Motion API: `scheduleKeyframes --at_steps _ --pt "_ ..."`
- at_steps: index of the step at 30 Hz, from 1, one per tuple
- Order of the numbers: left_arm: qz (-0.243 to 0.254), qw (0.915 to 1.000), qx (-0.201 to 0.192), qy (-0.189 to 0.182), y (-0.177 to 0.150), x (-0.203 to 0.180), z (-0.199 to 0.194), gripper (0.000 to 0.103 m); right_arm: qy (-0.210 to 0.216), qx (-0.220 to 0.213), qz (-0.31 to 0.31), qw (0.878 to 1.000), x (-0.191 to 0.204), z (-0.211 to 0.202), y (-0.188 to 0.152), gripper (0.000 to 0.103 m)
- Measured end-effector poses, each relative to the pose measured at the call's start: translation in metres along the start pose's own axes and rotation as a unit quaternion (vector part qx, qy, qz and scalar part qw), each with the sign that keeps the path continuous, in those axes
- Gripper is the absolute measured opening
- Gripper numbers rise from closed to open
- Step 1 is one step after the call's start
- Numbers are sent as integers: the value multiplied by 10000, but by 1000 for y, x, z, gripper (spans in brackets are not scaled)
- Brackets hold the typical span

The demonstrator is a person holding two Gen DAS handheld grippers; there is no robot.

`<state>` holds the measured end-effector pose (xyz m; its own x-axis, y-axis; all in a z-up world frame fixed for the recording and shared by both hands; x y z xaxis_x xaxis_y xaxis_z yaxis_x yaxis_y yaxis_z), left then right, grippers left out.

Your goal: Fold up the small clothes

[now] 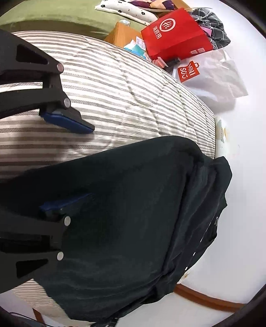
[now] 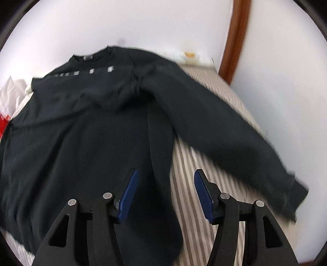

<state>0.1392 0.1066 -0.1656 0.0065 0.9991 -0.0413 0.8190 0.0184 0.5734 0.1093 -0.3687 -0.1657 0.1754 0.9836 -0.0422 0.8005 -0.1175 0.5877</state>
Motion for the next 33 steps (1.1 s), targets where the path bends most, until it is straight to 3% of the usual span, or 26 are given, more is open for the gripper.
scheduleKeyframes --at_steps 4,5,7,8,12,19,25,28,31,33 --pt "5 10000 -53 -46 -8 -3 -6 29 408 105 202 9989 -10 -2 -37 56" --pt "38 9999 -87 -41 -10 -5 -7 20 447 114 247 9986 -11 -1 -44 54" --pt "26 9999 -110 -10 -13 -7 -9 11 572 -5 333 9978 -12 -3 -52 34" --pt "15 9999 -123 1 -14 -7 -11 8 668 -78 345 9971 -11 -7 -55 11" --pt "-96 9997 -213 -28 -21 -2 -21 6 733 -191 219 9969 -8 -17 -64 9" --pt "-62 9997 -226 -110 -45 5 -44 6 808 -173 328 9960 -19 -37 -77 8" --pt "-115 9995 -131 -280 -58 12 -56 6 685 -81 49 9976 -12 -50 -92 9" --pt "-123 9993 -145 -313 -55 11 -56 9 458 -106 -213 9987 -5 -54 -90 14" --pt "-124 9995 -197 -230 -47 6 -61 14 220 -394 -352 9984 0 -67 -74 29" --pt "-68 9996 -233 -156 -39 2 -61 25 172 -685 -457 9965 7 -78 -56 48"
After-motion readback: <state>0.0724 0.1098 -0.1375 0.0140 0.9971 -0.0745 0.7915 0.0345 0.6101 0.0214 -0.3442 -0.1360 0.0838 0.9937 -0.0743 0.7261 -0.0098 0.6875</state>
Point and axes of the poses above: each gripper's, at about its wrist camera, not at the fingertips, and z roughly the way its jaws point, x to its left, y to its top, the point moved 1 cm from there along z, roughly the way its jaws point, and after that the axes turned 2 degrees about y, right-handed, at the moved point
